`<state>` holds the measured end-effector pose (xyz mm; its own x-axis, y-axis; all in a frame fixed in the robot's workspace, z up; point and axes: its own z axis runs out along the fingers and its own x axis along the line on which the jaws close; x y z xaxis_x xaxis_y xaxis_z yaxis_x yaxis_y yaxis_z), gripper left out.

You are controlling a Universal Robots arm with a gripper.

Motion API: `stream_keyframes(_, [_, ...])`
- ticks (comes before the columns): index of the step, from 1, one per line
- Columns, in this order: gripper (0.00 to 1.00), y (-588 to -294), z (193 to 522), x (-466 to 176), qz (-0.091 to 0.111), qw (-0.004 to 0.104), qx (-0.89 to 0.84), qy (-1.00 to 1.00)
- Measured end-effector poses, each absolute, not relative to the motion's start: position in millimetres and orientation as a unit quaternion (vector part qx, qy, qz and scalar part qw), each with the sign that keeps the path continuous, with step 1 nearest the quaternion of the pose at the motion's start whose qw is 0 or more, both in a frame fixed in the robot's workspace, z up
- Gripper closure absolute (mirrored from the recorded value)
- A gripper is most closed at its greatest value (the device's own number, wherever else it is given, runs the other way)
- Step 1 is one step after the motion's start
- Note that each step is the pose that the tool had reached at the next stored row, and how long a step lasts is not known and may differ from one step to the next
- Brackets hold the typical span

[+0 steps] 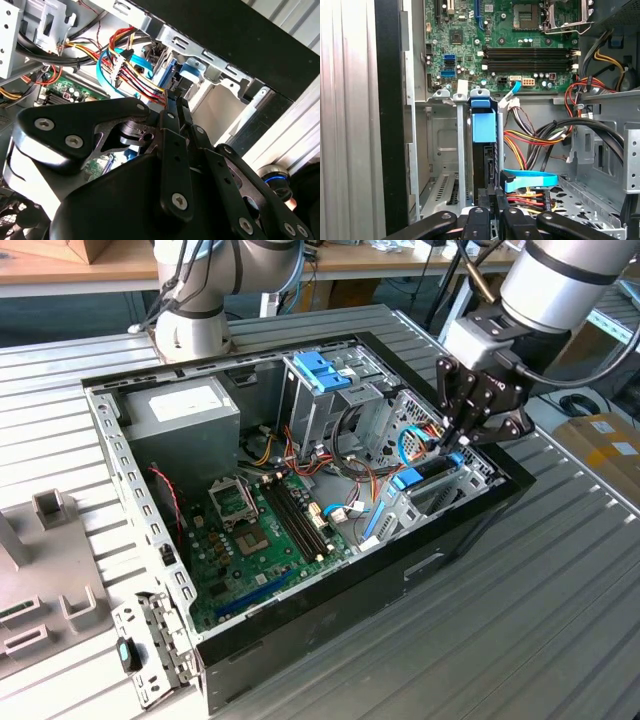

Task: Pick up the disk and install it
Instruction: 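Insert the first disk wire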

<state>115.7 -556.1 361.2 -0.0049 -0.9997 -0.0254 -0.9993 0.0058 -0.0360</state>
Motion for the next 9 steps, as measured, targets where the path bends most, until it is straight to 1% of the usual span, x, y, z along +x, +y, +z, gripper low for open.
stream_keyframes(2, [0.84,-553.8,359.8,115.7,-0.004,0.022,-0.705,0.709])
stream_keyframes(3, [0.84,-552.8,355.4,115.6,-0.021,0.038,-0.705,0.708])
stream_keyframes(4, [0.84,-553.0,353.1,109.3,-0.024,0.041,-0.705,0.708])
stream_keyframes(9, [0.84,-555.4,350.0,104.5,-0.024,0.041,-0.705,0.708])
